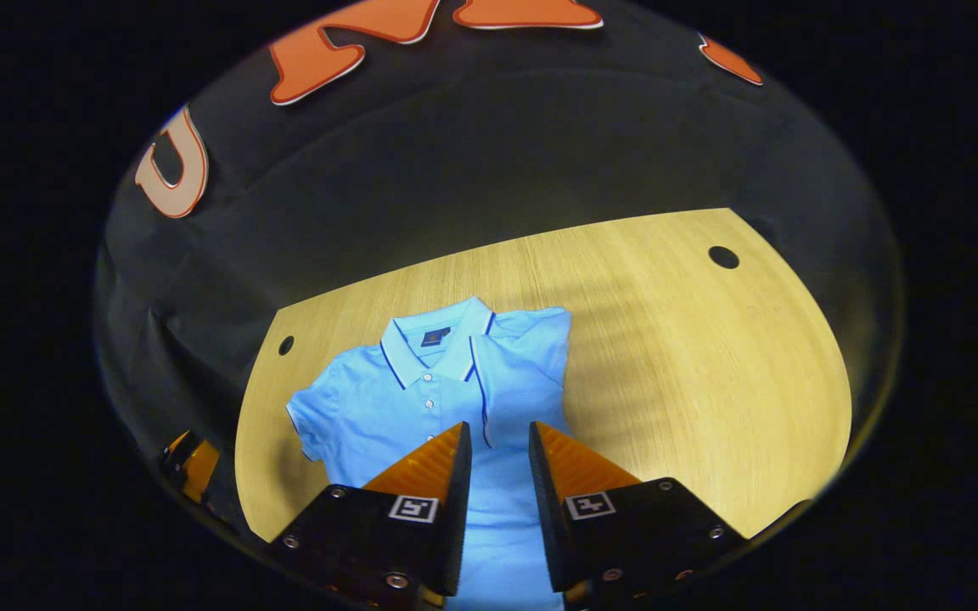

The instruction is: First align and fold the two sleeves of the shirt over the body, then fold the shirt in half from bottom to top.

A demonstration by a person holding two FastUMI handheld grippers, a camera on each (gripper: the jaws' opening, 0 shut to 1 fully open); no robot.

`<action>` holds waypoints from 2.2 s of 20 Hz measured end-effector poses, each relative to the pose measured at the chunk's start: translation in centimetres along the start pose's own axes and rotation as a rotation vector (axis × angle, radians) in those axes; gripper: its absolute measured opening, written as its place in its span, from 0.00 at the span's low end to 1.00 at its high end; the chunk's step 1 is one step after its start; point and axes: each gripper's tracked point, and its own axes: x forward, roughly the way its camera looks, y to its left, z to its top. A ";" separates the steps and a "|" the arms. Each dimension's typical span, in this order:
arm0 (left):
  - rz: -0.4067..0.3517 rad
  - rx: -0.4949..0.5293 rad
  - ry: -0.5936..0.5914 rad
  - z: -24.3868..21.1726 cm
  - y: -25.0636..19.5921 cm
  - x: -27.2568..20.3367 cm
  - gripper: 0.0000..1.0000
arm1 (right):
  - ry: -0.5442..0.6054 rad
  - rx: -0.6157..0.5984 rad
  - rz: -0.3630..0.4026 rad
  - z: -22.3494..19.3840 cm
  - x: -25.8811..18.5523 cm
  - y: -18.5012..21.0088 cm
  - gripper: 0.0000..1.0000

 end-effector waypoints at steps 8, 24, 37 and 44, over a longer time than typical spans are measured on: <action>-0.033 0.006 0.230 -4.0 0.9 9.2 1.00 | -0.015 0.164 -0.089 -6.5 -5.3 -4.3 0.57; 0.049 -0.099 0.457 -7.1 -0.5 16.3 0.57 | -0.088 0.012 -0.140 -9.9 -10.6 -5.7 0.93; -0.193 -0.081 0.293 -1.4 -6.4 14.0 0.09 | -0.110 0.072 -0.153 -11.2 -12.4 -6.7 0.93; -0.349 0.019 0.275 0.4 -13.8 12.9 0.09 | -0.117 0.139 -0.177 -13.2 -14.3 -7.5 0.93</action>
